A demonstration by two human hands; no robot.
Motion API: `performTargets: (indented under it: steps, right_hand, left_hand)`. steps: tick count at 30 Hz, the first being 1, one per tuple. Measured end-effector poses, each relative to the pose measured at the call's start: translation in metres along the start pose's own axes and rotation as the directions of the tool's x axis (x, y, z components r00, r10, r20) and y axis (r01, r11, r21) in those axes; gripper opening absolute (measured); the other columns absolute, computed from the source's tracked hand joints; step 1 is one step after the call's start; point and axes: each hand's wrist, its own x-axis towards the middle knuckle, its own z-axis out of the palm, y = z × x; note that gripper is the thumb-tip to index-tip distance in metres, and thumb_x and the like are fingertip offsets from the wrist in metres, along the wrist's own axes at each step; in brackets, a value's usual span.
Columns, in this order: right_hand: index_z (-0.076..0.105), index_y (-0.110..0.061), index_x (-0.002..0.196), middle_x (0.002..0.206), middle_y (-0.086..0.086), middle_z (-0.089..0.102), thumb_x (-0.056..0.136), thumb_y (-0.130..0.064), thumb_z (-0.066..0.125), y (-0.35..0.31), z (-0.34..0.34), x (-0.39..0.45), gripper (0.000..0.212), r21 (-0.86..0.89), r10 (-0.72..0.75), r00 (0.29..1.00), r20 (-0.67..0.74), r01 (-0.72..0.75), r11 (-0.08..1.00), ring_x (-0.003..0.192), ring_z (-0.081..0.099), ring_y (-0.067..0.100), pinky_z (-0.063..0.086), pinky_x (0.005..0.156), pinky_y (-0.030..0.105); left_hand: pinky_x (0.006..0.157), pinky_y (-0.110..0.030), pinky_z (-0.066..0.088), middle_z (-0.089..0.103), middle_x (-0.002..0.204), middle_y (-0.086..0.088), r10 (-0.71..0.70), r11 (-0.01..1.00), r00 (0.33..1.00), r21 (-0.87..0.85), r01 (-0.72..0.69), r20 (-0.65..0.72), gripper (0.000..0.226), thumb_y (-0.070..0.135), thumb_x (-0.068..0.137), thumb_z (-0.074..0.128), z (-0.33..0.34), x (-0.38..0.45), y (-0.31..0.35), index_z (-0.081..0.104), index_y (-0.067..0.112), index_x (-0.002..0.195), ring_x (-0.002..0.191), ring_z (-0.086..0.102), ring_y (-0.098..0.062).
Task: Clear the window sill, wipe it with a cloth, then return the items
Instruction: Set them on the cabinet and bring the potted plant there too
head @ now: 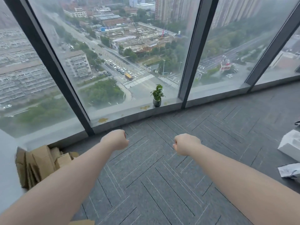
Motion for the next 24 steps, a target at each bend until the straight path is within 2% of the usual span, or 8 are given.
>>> performTargets:
  steps: [4,8,13,18,22,24]
  right_hand:
    - [0.057,-0.019,0.114,0.114,0.001,0.062,0.099,-0.036,0.036,0.020,-0.029,0.067,0.031,0.041,0.047,0.999,0.018,-0.048,0.998,0.087,0.052,0.025,0.042,0.073,0.030]
    - [0.058,-0.017,0.112,0.114,0.002,0.062,0.099,-0.036,0.037,0.049,-0.051,0.151,0.031,0.070,0.056,0.998,0.016,-0.057,0.996,0.098,0.059,0.026,0.044,0.075,0.032]
    - [0.056,-0.018,0.112,0.118,0.002,0.059,0.099,-0.038,0.036,0.080,-0.086,0.269,0.030,0.116,0.032,0.998,0.045,-0.037,0.993,0.106,0.058,0.027,0.046,0.083,0.035]
    - [0.056,-0.018,0.116,0.120,0.002,0.058,0.099,-0.038,0.037,0.106,-0.124,0.371,0.032,0.091,-0.026,0.996,0.087,0.018,0.996,0.108,0.058,0.027,0.047,0.082,0.036]
    - [0.056,-0.017,0.115,0.119,0.003,0.059,0.098,-0.038,0.038,0.120,-0.146,0.442,0.032,0.059,-0.031,0.992,0.125,0.024,0.998,0.106,0.058,0.028,0.046,0.079,0.036]
    - [0.056,-0.018,0.115,0.118,0.003,0.059,0.098,-0.038,0.038,0.122,-0.154,0.476,0.032,0.041,-0.025,0.989,0.144,0.020,0.999,0.105,0.058,0.028,0.045,0.078,0.035]
  left_hand:
    - [0.075,-0.031,0.046,0.057,0.099,0.006,0.053,0.999,0.999,0.006,-0.053,0.002,0.024,0.037,0.090,0.049,-0.026,0.080,0.034,0.057,0.020,0.105,0.092,0.054,-0.019]
    - [0.078,-0.032,0.049,0.057,0.096,0.007,0.084,0.996,0.996,-0.003,-0.084,0.017,0.022,0.038,0.089,0.050,-0.048,0.160,0.065,0.056,0.022,0.103,0.092,0.055,-0.019]
    - [0.081,-0.031,0.047,0.060,0.114,0.004,0.014,0.999,1.000,0.033,-0.015,0.012,0.029,0.040,0.090,0.050,-0.079,0.261,0.090,0.055,0.023,0.114,0.099,0.055,-0.020]
    - [0.086,-0.032,0.044,0.058,0.126,-0.003,-0.031,0.999,0.999,0.032,0.030,0.020,0.039,0.039,0.093,0.050,-0.117,0.357,0.115,0.053,0.017,0.125,0.114,0.055,-0.024]
    - [0.094,-0.035,0.045,0.058,0.129,-0.002,-0.041,0.999,0.998,-0.009,0.042,0.055,0.043,0.041,0.093,0.050,-0.130,0.424,0.131,0.051,0.018,0.129,0.118,0.054,-0.024]
    - [0.091,-0.033,0.045,0.058,0.128,-0.002,-0.048,0.999,0.995,-0.004,0.048,0.083,0.042,0.041,0.093,0.050,-0.132,0.456,0.134,0.051,0.018,0.128,0.117,0.053,-0.024]
